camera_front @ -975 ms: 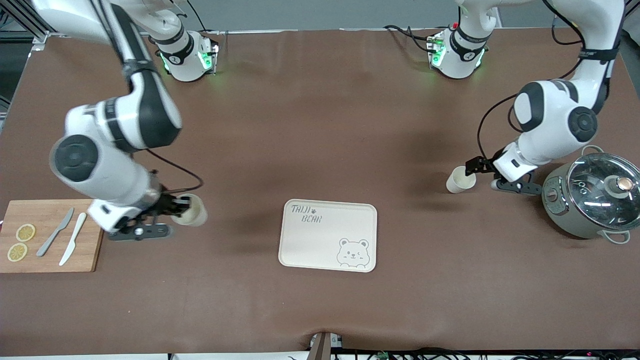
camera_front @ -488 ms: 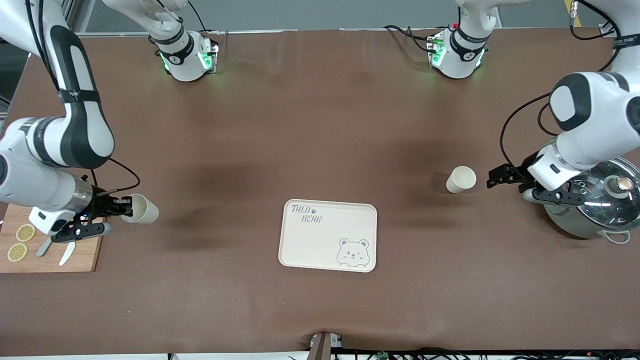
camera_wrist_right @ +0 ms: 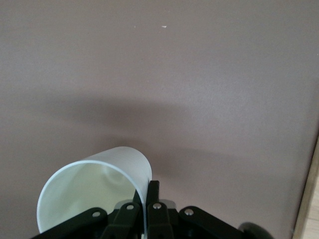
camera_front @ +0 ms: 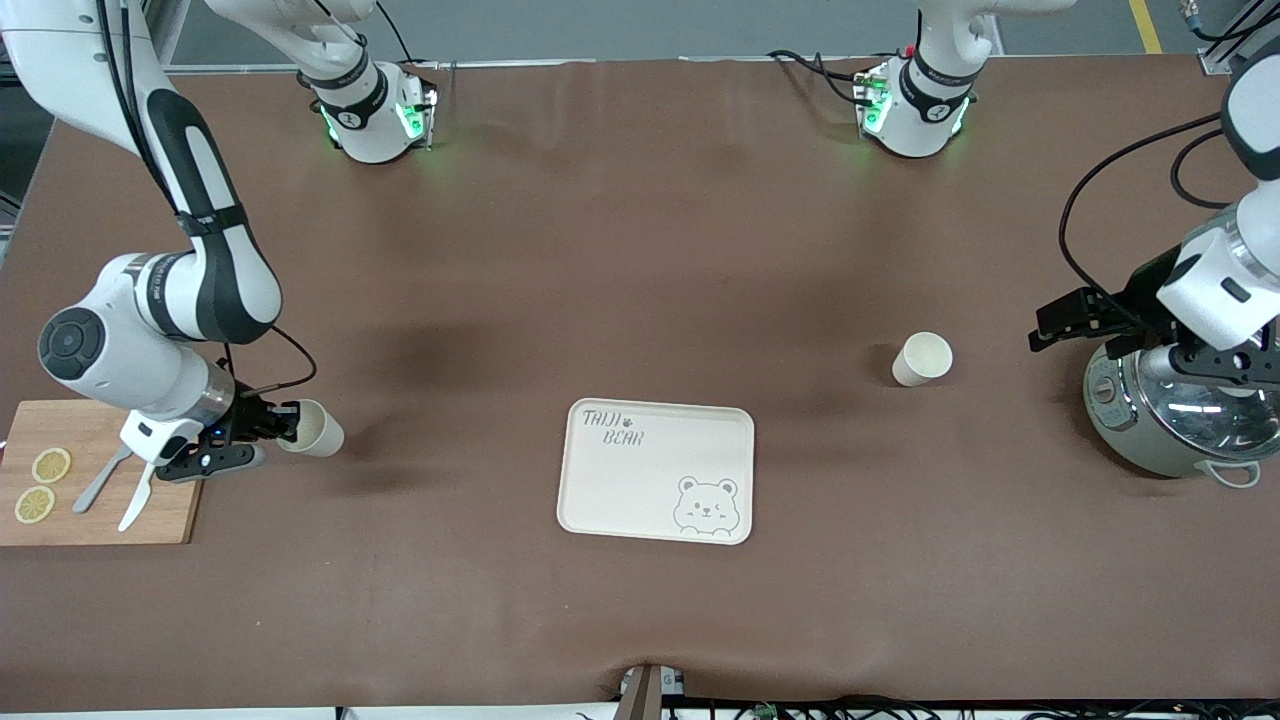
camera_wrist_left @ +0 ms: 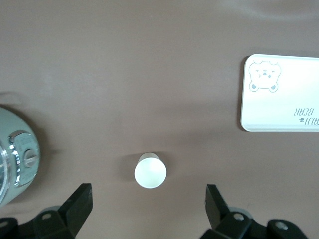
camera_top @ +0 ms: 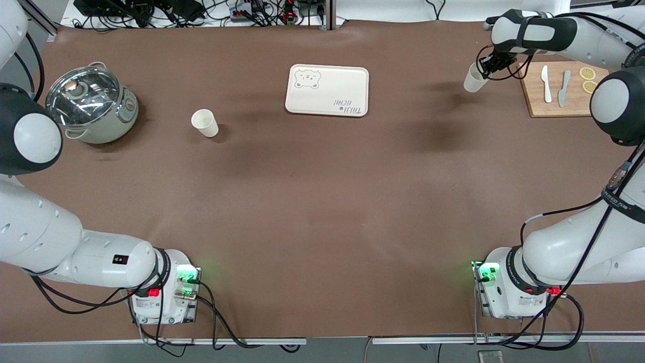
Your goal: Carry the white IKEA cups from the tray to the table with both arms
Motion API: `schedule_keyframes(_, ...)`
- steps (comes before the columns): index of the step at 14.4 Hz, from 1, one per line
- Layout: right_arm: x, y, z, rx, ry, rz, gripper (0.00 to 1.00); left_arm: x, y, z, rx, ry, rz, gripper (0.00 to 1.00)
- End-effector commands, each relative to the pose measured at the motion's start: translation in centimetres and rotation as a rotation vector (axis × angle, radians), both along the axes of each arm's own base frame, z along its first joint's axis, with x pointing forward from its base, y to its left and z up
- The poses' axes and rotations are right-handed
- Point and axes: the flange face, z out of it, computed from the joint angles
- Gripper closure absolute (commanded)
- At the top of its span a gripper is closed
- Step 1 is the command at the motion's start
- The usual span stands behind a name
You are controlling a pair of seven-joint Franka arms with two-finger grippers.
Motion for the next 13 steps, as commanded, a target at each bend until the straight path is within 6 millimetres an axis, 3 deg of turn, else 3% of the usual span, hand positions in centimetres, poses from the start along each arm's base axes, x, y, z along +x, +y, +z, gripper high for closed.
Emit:
schedule_keyframes(1,0.1,0.0,-1.8,0.014,-0.018,-0.005,1.0,-0.2,-3.2,2.1,0.065,0.011,0.003,0.0)
schedule_keyframes(4,-0.1,0.3,-2.7,0.012,-0.025,-0.003,1.0,-0.8,-5.2,2.8,0.082,0.017,-0.019,0.0)
schedule_keyframes(8,0.1,0.4,-3.8,0.01,-0.037,-0.003,1.0,-1.6,-4.4,4.8,0.085,0.04,-0.02,0.0)
schedule_keyframes(13,0.3,0.6,-5.3,0.007,-0.06,-0.003,1.0,-1.6,-4.2,4.5,0.087,0.047,-0.028,0.0)
